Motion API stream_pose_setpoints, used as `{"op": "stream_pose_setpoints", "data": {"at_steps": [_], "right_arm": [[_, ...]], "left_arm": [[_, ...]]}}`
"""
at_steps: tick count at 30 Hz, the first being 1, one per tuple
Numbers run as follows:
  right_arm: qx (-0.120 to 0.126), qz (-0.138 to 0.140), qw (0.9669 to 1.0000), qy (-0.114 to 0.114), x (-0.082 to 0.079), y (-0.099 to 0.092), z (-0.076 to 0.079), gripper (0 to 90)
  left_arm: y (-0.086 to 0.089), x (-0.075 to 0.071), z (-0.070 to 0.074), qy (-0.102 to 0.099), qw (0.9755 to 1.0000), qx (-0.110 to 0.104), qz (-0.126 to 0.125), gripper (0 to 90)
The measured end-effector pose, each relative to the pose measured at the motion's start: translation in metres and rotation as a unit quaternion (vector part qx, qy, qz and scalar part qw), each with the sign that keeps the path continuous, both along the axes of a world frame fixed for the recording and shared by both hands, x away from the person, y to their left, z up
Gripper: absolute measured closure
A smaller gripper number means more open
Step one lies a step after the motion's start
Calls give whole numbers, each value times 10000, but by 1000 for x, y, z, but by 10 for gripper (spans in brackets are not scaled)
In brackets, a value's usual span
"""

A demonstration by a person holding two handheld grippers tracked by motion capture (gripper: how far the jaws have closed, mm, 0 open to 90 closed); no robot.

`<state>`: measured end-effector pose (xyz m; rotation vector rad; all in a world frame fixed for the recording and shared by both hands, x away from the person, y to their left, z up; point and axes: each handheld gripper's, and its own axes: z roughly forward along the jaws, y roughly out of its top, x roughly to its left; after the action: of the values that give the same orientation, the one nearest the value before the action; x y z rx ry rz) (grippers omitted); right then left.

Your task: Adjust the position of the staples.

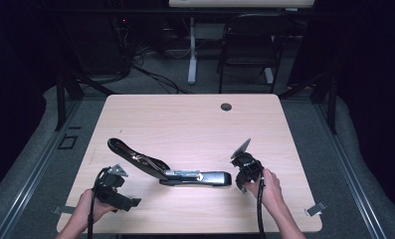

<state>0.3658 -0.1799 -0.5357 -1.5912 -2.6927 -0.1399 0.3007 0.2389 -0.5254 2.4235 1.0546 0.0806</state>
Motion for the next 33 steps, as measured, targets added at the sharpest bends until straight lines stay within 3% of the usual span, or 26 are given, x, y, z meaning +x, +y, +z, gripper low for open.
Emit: {"op": "stream_pose_setpoints", "data": {"at_steps": [1,3,11,12,13,15,20,33], "right_arm": [[38,-79,9999,-70,-1,0,-2,704],[-11,-9,10000,21,0,0,-1,704],[3,-1,10000,23,1,1,-3,715],[214,-243,9993,-166,-2,2,-8,717],[192,-228,9994,-157,-2,2,-8,720],[-72,48,9999,80,2,-1,-4,721],[34,-69,10000,-1,2,1,-7,738],[-17,36,10000,62,2,-2,-6,782]], "left_arm": [[0,0,0,0,10000,-4,-5,30],[0,0,0,2,10000,-7,-16,30],[0,0,-1,18,10000,8,-33,30],[0,0,-1,19,10000,15,-43,30],[-1,0,-1,23,10000,15,-49,30],[-1,0,-1,23,10000,21,-55,30],[-1,0,-1,26,10000,26,-48,31],[-1,0,-1,30,10000,30,-59,31]]}}
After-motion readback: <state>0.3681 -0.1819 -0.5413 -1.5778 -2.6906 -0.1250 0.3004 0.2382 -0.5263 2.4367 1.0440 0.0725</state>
